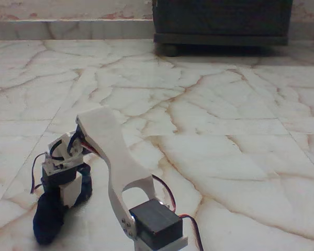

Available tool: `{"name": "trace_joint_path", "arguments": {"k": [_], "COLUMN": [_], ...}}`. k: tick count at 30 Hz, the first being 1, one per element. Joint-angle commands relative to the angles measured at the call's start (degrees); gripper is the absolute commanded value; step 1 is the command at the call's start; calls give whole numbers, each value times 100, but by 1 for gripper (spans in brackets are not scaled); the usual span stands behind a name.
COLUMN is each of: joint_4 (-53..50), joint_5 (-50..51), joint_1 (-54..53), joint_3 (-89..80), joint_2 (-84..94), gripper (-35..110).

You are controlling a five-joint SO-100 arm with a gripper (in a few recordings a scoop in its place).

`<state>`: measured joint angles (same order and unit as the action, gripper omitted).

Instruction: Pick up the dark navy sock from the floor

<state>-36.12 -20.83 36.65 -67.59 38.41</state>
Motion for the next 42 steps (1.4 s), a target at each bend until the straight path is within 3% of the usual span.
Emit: {"name": "trace_joint_path", "arguments": {"k": [1,8,22,42], "joint_4": [-9,-334,70,378], "joint_5": [-229,-1090,-2971,-4509], "joint_1": [-158,-703,-1890,-3463], "joint_3": [-167,-721,-4175,-6047], "joint_2": [668,1740,5370,7752], "gripper": [0,0,0,0]}}
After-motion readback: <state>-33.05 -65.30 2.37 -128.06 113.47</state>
